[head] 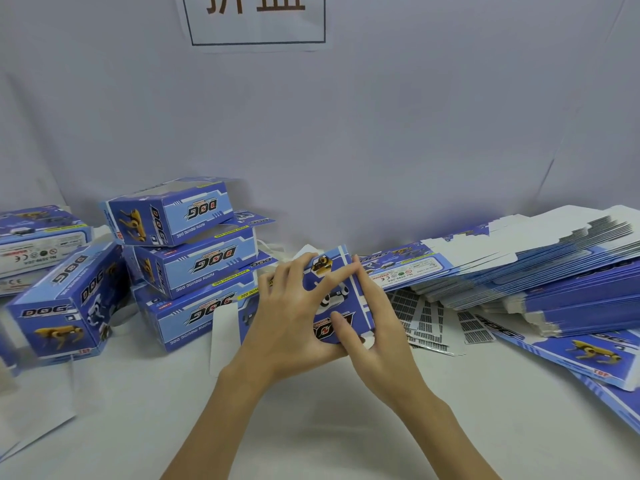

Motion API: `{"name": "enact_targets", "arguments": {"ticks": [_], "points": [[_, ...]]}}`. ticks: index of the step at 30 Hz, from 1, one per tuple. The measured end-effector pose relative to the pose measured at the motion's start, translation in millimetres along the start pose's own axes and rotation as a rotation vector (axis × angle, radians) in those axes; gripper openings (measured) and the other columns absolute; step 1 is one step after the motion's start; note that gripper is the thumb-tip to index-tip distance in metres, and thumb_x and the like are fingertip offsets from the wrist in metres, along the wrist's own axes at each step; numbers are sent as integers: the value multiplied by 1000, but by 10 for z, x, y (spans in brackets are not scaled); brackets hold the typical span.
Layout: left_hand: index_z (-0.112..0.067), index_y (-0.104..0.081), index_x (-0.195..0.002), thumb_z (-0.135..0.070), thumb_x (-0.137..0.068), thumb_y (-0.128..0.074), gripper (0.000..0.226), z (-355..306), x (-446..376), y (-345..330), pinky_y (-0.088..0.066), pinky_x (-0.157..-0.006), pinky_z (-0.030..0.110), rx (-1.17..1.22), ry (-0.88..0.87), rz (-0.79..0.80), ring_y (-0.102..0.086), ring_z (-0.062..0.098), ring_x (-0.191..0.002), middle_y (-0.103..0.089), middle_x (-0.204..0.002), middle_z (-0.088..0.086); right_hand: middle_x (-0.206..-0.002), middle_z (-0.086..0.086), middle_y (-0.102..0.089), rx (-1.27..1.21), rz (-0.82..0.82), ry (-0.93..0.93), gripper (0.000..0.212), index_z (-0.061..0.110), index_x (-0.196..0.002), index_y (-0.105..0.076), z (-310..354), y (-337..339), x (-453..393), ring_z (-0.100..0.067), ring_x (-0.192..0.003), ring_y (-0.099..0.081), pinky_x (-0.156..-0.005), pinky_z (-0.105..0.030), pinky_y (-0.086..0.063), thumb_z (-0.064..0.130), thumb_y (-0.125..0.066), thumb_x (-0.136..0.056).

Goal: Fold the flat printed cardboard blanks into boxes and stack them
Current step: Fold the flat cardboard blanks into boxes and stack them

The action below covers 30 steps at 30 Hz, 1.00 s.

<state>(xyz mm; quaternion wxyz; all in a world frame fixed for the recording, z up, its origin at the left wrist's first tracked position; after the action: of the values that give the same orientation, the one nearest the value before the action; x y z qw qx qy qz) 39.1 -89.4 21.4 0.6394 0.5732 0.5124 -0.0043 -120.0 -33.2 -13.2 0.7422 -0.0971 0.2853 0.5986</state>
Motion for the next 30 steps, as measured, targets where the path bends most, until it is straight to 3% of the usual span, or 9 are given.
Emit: {"name": "enact_targets", "arguments": {"ticks": [4, 8, 11, 14, 19, 21, 23, 26, 30], "points": [[-53, -28, -156, -81, -72, -65, 97, -1, 3, -10, -30, -114, 48, -14, 4, -6, -35, 19, -145, -36, -157, -4, -162, 7, -43, -37, -18, -15, 65, 32, -162, -37, -28, -28, 2, -17, -148, -46, -102, -40, -60, 28, -65, -103], [-50, -28, -157, -78, -70, -69, 99, -3, 12, -28, -28, -115, 46, -4, 3, -9, -34, 19, -146, -36, -157, -4, -165, 9, -38, -31, -17, 20, 61, 35, -161, -39, -33, -24, 1, -13, -150, -42, -99, -26, -58, 28, -60, -105], [-47, -28, -157, -78, -70, -69, 102, 3, 14, -29, -29, -115, 47, -1, 0, -16, -36, 20, -144, -36, -157, -4, -170, 15, -27, -12, 0, 18, 60, 47, -161, -35, -33, -24, 9, 3, -150, -36, -96, -16, -55, 34, -57, -106], [-48, -26, -157, -77, -69, -68, 102, 11, 18, -22, -32, -115, 49, -5, -6, -24, -38, 21, -144, -37, -156, -3, -172, 23, -17, 10, 46, -5, 60, 59, -158, -27, -29, -36, 5, 11, -148, -33, -100, -22, -56, 41, -53, -107], [-47, -28, -158, -76, -70, -68, 101, 5, 5, -36, -33, -115, 54, -37, 14, -19, -37, 22, -145, -37, -158, 0, -175, 21, -6, 106, 100, 3, 62, 57, -162, -18, 9, -17, -20, 26, -143, -22, -105, -10, -46, 40, -48, -111], [-44, -34, -158, -76, -72, -69, 98, -1, -6, -26, -33, -114, 54, -62, -5, -81, -37, 24, -145, -37, -158, 2, -173, 20, -15, -36, 105, -56, 70, 57, -162, -16, 38, -13, -28, 23, -142, -31, -101, -10, -48, 40, -55, -108], [-42, -33, -159, -76, -75, -68, 97, -22, -20, -14, -33, -115, 55, -35, -21, -175, -36, 26, -147, -35, -158, 5, -161, 17, -43, -185, 76, -144, 84, 52, -163, -14, 42, 27, -59, 10, -133, -54, -93, -13, -53, 39, -69, -100], [-39, -29, -158, -73, -77, -71, 97, -26, -68, -7, -40, -111, 64, 57, -77, -279, -27, 28, -152, -28, -161, 8, -126, 12, -73, -170, 64, -231, 85, 37, -152, -40, 86, 150, -139, -16, -107, -73, -76, -26, -61, 55, -82, -80], [-38, -20, -162, -69, -71, -84, 116, 3, -33, 25, -39, -119, 52, 375, -117, -145, -14, 29, -159, -13, -170, -2, -128, 7, -71, -240, -81, -106, 76, 35, -142, -46, 57, 254, -177, -22, -115, -72, -85, -35, -64, 31, -89, -81]]}}
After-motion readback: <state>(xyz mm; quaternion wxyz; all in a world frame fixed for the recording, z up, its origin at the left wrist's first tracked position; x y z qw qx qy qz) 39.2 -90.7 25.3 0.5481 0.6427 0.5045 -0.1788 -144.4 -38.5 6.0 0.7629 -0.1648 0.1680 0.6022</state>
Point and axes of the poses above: each hand's wrist, its own x-axis away from the middle knuckle, its own y-axis out of the back of the hand, z = x × y, the point moved 1 cm from there along -x, towards the middle knuckle
